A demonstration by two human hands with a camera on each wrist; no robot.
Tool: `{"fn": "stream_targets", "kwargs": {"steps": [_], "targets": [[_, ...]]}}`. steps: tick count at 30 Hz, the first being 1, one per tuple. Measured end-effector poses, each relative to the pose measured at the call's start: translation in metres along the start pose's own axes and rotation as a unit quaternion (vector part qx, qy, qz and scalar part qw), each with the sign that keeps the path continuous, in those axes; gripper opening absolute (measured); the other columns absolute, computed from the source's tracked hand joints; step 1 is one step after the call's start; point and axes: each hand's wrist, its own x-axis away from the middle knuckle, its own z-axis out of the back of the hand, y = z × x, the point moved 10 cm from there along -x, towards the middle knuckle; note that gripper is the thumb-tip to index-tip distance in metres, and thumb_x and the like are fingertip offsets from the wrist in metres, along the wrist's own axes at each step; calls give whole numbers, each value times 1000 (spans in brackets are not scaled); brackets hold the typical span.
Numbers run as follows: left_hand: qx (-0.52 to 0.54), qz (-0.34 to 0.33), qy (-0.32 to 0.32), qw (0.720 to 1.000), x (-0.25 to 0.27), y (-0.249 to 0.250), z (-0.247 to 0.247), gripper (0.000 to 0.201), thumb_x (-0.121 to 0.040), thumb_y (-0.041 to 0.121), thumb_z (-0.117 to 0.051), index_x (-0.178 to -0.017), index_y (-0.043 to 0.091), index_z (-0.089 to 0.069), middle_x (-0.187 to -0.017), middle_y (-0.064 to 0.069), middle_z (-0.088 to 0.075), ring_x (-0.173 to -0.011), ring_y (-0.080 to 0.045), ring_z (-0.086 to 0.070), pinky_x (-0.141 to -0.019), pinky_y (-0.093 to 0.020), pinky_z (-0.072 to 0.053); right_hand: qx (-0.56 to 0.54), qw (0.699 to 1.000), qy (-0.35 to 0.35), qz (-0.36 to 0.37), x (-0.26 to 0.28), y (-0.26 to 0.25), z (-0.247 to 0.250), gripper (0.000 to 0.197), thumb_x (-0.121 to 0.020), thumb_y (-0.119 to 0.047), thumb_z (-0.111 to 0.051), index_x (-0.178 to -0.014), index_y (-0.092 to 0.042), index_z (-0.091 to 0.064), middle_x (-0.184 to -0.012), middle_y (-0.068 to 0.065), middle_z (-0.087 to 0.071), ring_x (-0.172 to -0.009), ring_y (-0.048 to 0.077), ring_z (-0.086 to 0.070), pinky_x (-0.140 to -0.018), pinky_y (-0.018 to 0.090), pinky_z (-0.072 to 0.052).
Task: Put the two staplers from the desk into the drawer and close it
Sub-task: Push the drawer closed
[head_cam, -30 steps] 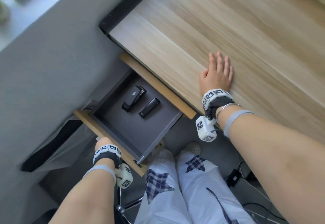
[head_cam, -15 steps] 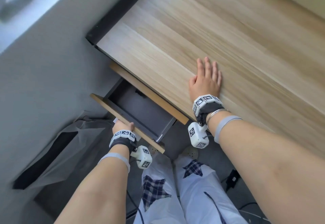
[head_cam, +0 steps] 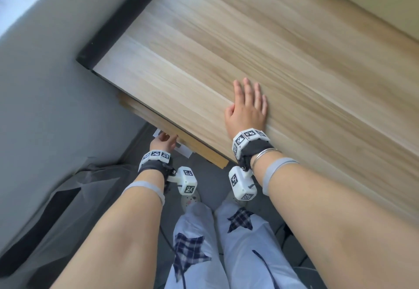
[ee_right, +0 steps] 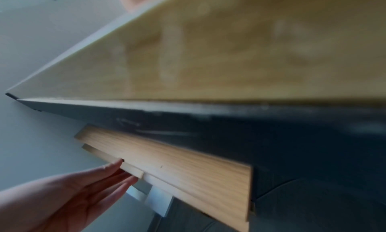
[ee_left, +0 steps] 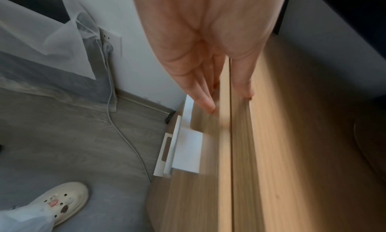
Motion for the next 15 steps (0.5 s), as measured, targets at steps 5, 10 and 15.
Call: {"fn": "stream_targets", "kwargs": {"steps": [5,10,15], "targets": [[25,1,-21,999,-13,9,-3,65,-84,-8,-58,-144,-1,-32,-148,-15,-42,-133,-30,-46,-113,-40,-37,3,1000,-12,-1,1,-1,-1,65,-79,-25,-31,-144,-27,-38,-153,0,-39,-143,28,-33,-116,45,-25],[61,29,-57,996,-20,4,-9,48,-87,-14,-50,-132,-1,-44,-132,-15,-56,-123,-26,-52,-106,-34,-42,6,1000,-9,0,0,-1,0,66,-78,-25,-31,-143,-26,-40,-152,1,-41,-142,29,-36,-115,46,-28],[-59,24,-52,997,-29,13,-1,24,-85,2,-61,-68,16,-52,-66,-5,-57,-63,-14,-48,-60,-20,-36,5,1000,-5,-3,0,-3,1,66,-76,-26,-32,-142,-26,-42,-151,2,-43,-140,30,-38,-114,47,-29]]}}
